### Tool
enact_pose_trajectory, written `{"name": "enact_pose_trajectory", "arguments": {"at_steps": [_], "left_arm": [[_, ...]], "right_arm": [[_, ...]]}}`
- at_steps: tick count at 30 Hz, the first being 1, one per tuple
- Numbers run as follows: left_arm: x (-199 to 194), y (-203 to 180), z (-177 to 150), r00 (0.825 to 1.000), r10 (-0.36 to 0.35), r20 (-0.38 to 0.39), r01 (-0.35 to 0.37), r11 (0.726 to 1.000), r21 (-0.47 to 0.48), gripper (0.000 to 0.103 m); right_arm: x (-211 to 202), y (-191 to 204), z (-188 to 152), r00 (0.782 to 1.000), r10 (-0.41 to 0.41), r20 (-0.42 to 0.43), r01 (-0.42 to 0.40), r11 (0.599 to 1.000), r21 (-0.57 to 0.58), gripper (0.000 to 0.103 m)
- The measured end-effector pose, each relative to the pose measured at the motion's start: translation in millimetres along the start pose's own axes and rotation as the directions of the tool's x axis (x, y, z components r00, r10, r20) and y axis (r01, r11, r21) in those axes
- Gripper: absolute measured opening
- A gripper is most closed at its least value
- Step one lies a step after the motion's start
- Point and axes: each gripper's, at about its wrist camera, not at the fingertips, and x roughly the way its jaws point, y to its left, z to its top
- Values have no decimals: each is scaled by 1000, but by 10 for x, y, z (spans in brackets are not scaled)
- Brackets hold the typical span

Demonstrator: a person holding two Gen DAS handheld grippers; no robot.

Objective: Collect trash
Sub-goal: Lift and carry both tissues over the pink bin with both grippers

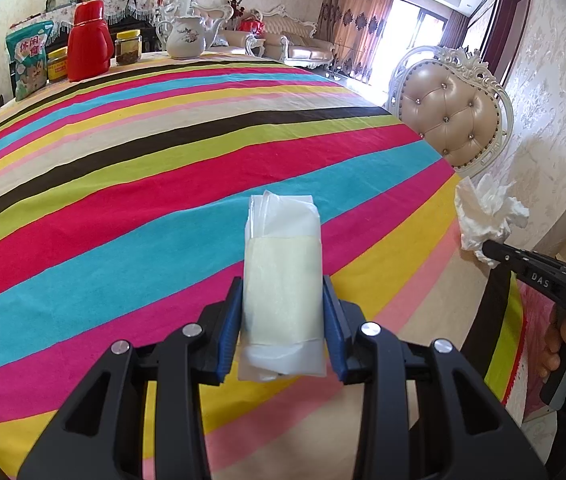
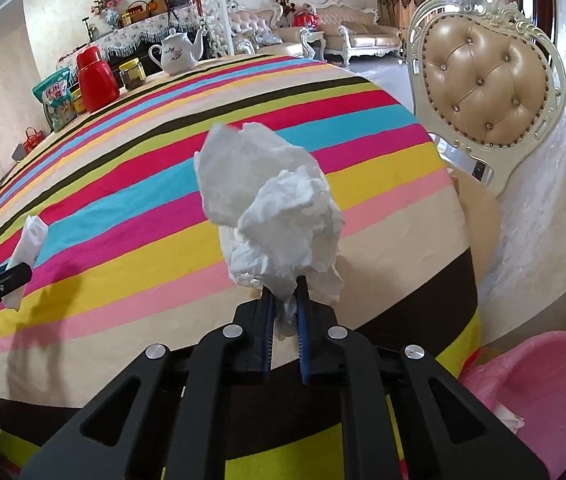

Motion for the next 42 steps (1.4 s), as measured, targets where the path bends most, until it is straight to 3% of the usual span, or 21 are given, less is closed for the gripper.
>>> {"name": "enact_pose_trajectory", "arguments": {"at_steps": [11,23,32,42], "left_arm": [[-30,-195,-7,1000,-21,13,20,999,33,36],[-49,-867,-30,996,-92,11,90,988,122,36],[-112,-1523,-83,987,-159,4,155,965,211,36],[-142,-2354,-212,962,-269,-35,267,916,300,36]], "right_arm": [[-399,-134,-47,998,-25,63,24,999,21,10],[-925,-603,-372,988,-116,101,108,991,75,10],[-1264,-1006,-699,977,-180,109,167,978,122,10],[-1521,-1378,-1044,969,-225,101,204,962,184,10]]}}
